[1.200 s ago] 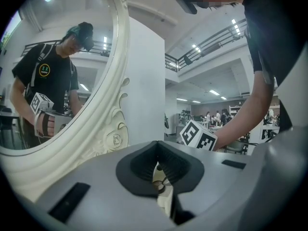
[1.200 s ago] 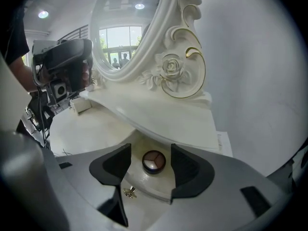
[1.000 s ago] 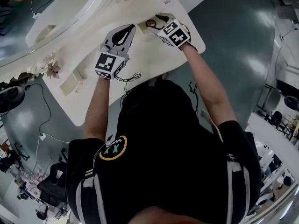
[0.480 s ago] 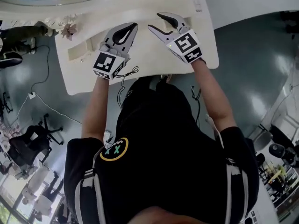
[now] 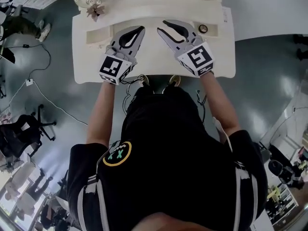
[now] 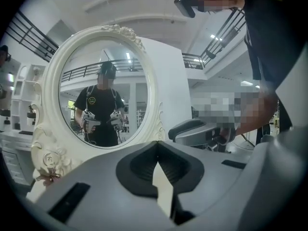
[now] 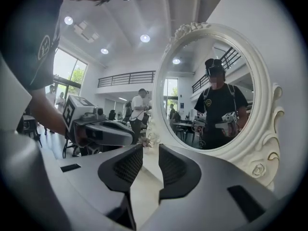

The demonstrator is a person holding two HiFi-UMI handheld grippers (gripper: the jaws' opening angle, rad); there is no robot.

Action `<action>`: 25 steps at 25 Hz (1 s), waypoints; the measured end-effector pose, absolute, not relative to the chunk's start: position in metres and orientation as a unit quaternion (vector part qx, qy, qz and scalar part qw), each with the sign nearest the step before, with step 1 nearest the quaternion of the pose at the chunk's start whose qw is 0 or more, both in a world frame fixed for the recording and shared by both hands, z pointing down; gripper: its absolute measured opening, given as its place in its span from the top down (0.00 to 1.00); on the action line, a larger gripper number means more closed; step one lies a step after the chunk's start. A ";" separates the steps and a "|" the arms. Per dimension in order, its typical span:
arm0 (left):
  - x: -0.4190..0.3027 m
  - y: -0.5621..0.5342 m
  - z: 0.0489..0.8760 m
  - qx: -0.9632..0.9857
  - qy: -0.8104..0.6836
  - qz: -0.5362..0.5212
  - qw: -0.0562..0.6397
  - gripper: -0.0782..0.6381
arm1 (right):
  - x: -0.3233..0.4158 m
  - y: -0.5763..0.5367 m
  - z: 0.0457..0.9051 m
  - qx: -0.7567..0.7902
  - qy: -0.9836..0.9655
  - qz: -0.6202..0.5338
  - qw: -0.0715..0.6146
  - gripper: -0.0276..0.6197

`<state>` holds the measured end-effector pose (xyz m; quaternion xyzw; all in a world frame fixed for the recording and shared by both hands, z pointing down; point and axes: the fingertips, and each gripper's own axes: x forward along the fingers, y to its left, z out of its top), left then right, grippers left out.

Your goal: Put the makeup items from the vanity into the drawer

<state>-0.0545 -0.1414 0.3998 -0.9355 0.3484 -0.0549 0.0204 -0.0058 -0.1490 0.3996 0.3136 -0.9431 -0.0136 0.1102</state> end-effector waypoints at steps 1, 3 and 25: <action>-0.059 -0.140 0.400 -0.937 0.344 -0.052 0.021 0.87 | -0.011 -0.147 0.398 0.321 -0.941 -0.014 0.106 0.78; -0.066 -0.137 0.399 -0.941 0.334 -0.046 0.023 0.87 | -0.019 -0.144 0.396 0.338 -0.935 -0.017 0.102 0.84; -0.064 -0.149 0.392 -0.946 0.320 -0.043 0.024 0.87 | -0.020 -0.150 0.385 0.362 -0.927 -0.040 0.092 0.93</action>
